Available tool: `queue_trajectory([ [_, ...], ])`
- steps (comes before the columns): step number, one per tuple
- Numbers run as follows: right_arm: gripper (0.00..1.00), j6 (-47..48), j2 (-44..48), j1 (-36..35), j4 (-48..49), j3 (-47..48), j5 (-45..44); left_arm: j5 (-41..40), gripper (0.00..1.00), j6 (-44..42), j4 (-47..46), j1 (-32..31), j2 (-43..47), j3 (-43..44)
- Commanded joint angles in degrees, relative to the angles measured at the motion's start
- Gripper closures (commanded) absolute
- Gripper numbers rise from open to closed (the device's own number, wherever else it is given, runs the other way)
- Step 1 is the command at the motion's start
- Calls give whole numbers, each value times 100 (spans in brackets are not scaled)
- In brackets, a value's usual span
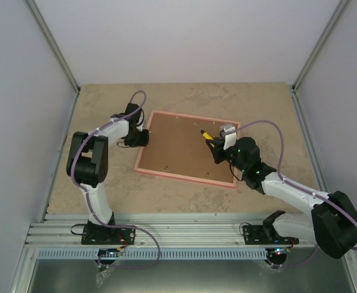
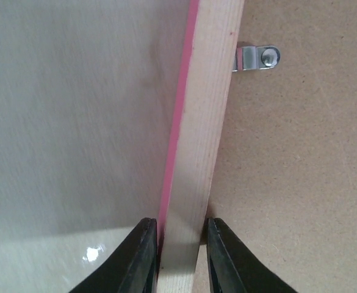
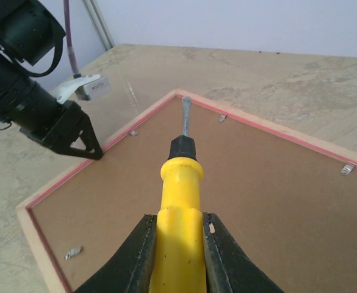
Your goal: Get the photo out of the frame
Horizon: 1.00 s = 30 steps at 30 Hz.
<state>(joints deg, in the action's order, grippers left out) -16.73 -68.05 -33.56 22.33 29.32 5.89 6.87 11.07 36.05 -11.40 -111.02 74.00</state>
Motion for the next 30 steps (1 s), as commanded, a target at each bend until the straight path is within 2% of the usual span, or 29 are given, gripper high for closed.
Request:
queue_trajectory([
  [1, 100, 68, 35, -28, 70, 209, 156, -189, 75, 608, 330, -302, 260, -737],
  [10, 100, 158, -305, -60, -80, 433, 534, -304, 75, 1206, 108, -860, 1100, -1504],
  [17, 100, 254, -654, -209, -277, 693, 779, -448, 74, 1435, 53, -1000, 1958, -2066],
  [23, 100, 458, -1193, -442, -499, 1036, 1026, -397, 74, 1611, -50, -1198, 2203, -2210],
  [27, 100, 700, -1609, -622, -694, 1320, 1050, -1017, 63, 2001, -165, -1216, 2319, -2255],
  [30, 100, 796, -1941, -681, -920, 1624, 1103, -1235, 59, 2211, -450, -1216, 2319, -2213],
])
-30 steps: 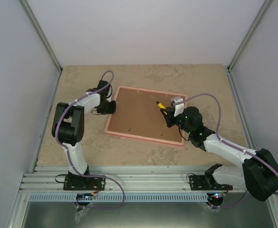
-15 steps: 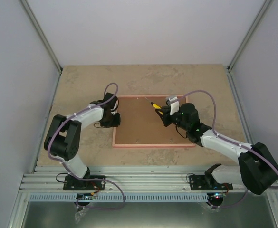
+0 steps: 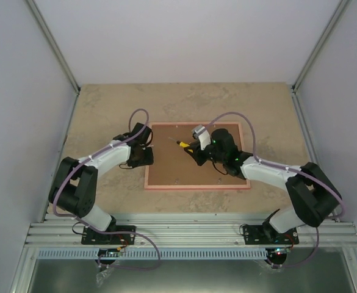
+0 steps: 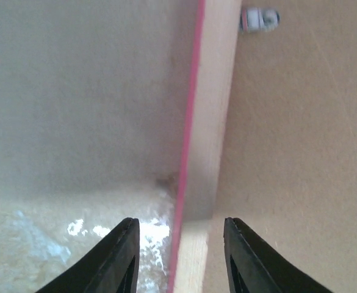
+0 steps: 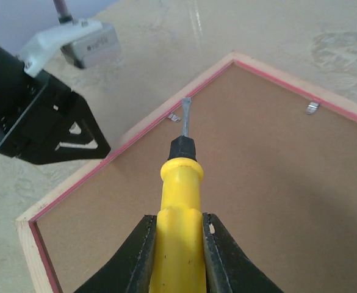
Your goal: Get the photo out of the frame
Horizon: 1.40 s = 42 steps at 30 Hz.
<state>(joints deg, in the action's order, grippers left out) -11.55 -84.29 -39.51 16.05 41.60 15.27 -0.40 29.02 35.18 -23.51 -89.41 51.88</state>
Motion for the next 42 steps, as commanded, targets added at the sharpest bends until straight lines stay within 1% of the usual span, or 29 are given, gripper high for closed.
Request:
queue_trajectory([
  [1, 100, 292, -419, -84, -350, 467, 214, -522, 58, 473, -471, -5, 96, 10],
  [6, 100, 351, -792, -105, -498, 739, 461, -98, 56, 557, -1354, 3, -293, -1],
  [11, 100, 497, -1199, -111, -848, 1157, 530, 30, 59, 412, -1620, 184, -767, 155],
  [15, 100, 539, -1480, -110, -940, 1413, 553, 14, 63, 252, -1681, 259, -885, 206],
  [19, 100, 623, -1730, -110, -1095, 1690, 528, 40, 72, 95, -1737, 259, -978, 139],
  [23, 100, 709, -1921, -110, -1259, 1922, 517, 526, 80, -60, -1942, 232, -987, 33],
  [27, 99, 759, -2026, -113, -1398, 2067, 522, 547, 85, -176, -1968, 71, -917, 23],
  [30, 100, 759, -2054, -110, -1489, 2105, 359, 554, 87, -200, -2002, 0, -837, -7],
  [34, 99, 759, -2135, -101, -1552, 2185, 337, 563, 89, -274, -2103, -96, -790, -117],
  [42, 100, 760, -2286, -103, -1553, 2339, 332, 526, 88, -388, -2242, -187, -644, -313],
])
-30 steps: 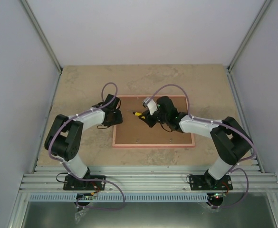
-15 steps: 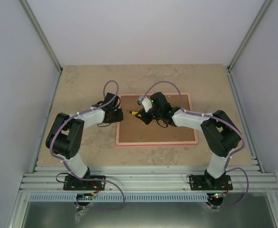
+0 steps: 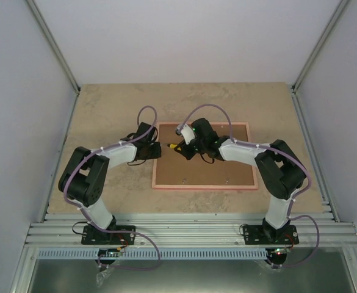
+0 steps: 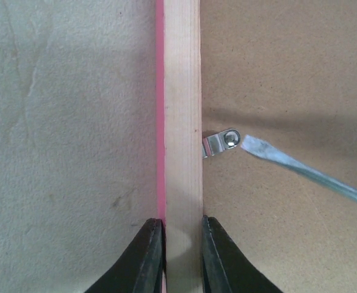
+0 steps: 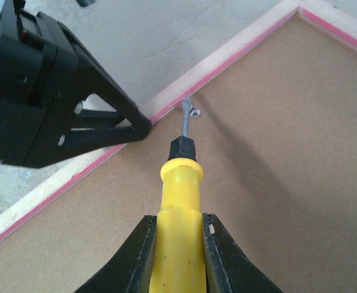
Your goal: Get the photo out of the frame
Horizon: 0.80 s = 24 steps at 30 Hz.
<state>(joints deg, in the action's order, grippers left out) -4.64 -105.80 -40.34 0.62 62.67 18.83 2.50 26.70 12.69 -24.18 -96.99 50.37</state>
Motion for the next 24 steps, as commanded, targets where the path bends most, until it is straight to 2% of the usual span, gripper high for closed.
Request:
queue_trajectory([
  [1, 100, 77, -159, -18, -10, 273, -18, 238, 88, -152, 12, -121, 124, -153],
  [24, 100, 337, -622, -57, -897, 842, 77, 182, 87, -172, 42, -139, 154, -159],
])
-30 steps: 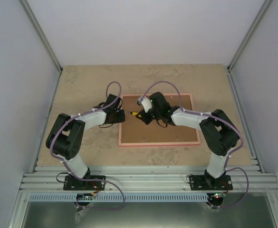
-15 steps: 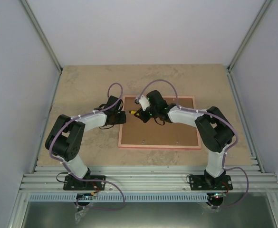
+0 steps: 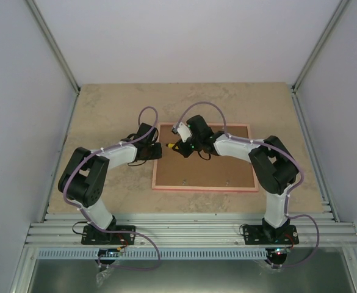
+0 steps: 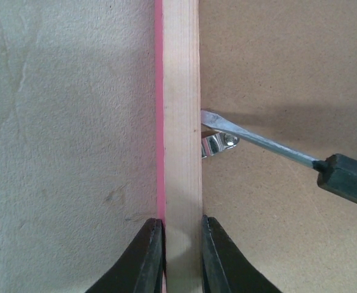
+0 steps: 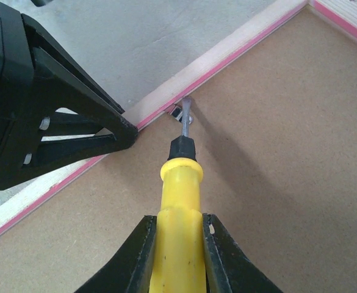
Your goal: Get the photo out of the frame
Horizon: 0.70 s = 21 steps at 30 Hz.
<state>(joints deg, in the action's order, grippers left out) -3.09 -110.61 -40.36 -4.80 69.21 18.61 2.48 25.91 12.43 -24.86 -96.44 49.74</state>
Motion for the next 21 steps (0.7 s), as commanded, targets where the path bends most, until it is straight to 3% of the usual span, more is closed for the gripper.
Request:
queue_trajectory([
  [1, 100, 228, -145, -68, -422, 220, 92, 183, 87, -87, 64, -71, 107, -96],
  [21, 100, 563, 0, -214, -1384, 488, -100, 98, 86, -54, 76, -72, 73, -96],
])
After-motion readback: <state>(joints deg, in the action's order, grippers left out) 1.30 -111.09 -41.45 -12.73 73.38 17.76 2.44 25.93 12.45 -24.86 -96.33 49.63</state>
